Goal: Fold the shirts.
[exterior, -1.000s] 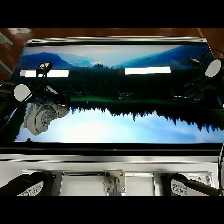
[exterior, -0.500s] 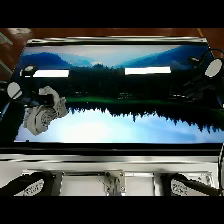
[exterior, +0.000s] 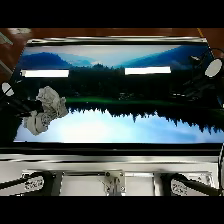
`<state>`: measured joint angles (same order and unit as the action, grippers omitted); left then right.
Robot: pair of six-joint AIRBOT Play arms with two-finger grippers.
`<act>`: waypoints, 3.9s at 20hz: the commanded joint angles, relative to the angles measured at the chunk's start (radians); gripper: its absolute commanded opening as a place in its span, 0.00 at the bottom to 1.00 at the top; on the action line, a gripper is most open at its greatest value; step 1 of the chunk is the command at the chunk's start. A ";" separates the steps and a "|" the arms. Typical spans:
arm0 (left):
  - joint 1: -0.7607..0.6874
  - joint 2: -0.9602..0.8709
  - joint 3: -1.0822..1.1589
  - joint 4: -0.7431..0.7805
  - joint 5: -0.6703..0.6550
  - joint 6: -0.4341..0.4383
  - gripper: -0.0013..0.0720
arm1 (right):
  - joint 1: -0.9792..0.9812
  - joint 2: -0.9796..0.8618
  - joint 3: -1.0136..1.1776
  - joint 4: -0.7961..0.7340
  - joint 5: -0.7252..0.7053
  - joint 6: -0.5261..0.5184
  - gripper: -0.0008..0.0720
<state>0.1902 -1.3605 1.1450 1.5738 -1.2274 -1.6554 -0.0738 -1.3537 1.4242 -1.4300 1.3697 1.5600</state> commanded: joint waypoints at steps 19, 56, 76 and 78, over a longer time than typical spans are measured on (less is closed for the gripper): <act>-0.127 0.064 0.068 -0.114 0.048 0.156 0.07 | 0.001 0.000 0.001 0.014 0.074 0.032 0.82; -0.507 0.337 -0.252 -0.290 -0.001 -0.113 0.94 | 0.001 0.149 -0.312 0.140 -0.055 -0.203 0.82; -0.766 0.101 -0.589 -0.951 0.786 -0.029 0.92 | 0.042 -0.142 -0.312 0.542 -0.067 -0.279 0.82; -0.770 0.100 -0.560 -0.951 0.801 -0.029 0.91 | 0.093 -0.178 -0.312 0.542 -0.077 -0.279 0.82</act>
<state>-0.5560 -1.2476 0.5613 0.6540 -0.4839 -1.6863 -0.0277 -1.4857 1.1126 -0.8978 1.2980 1.2819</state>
